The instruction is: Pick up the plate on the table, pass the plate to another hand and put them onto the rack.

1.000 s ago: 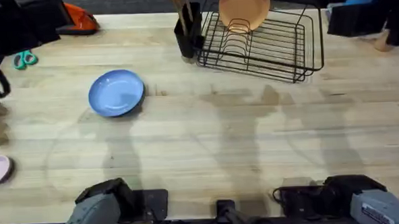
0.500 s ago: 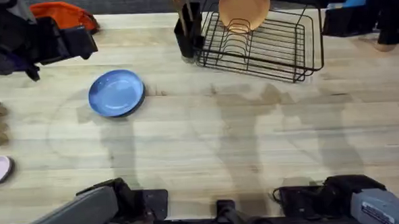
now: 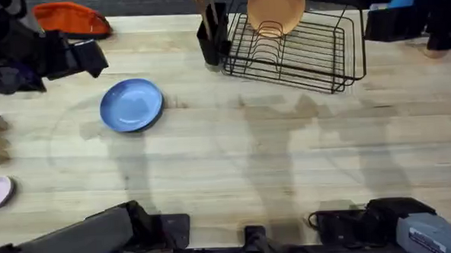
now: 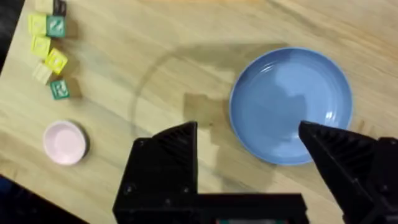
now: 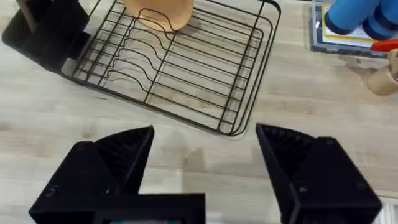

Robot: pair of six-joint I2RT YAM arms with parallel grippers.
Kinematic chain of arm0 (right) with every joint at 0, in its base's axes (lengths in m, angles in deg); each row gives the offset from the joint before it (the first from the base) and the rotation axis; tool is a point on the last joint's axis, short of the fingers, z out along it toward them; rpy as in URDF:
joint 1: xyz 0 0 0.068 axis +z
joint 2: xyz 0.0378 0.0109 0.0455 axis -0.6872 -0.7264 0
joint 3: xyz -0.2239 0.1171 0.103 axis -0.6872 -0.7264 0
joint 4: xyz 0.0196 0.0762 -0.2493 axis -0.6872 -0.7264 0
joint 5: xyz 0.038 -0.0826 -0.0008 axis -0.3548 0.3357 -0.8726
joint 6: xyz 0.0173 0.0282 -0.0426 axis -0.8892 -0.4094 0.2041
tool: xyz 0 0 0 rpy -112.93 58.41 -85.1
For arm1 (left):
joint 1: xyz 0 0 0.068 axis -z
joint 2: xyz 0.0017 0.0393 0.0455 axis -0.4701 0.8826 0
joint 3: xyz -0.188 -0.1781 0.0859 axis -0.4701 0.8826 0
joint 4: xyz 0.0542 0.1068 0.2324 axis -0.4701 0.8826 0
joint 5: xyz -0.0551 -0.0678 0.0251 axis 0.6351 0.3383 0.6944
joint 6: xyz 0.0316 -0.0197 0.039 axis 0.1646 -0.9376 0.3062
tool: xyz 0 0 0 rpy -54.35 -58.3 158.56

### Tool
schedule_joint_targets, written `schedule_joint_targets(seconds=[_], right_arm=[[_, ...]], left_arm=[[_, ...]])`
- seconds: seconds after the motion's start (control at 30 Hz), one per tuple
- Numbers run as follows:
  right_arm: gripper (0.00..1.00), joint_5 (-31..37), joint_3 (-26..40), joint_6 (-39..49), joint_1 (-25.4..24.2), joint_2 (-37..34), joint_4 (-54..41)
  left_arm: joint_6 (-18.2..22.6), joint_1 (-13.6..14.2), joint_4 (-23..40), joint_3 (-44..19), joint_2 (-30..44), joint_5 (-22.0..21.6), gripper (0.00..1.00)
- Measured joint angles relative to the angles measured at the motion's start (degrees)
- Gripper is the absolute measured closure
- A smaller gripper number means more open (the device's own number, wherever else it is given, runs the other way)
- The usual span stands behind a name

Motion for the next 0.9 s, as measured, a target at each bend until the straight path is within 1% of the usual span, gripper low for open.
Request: schedule_joint_targets(seconds=[0.17, 0.57, 0.9], right_arm=[[0.008, 0.0, 0.0, 0.0, 0.0, 0.0, 0.3], [0.008, 0.0, 0.0, 0.0, 0.0, 0.0, 0.4], [0.008, 0.0, 0.0, 0.0, 0.0, 0.0, 0.4]], left_arm=[[-1.6, -2.3, 0.6, 0.0, 0.0, 0.0, 0.008], [-2.5, -4.2, 0.1, 0.0, 0.5, 0.0, 0.007], [-2.6, -4.3, -0.3, 0.0, 8.2, 0.0, 0.008]])
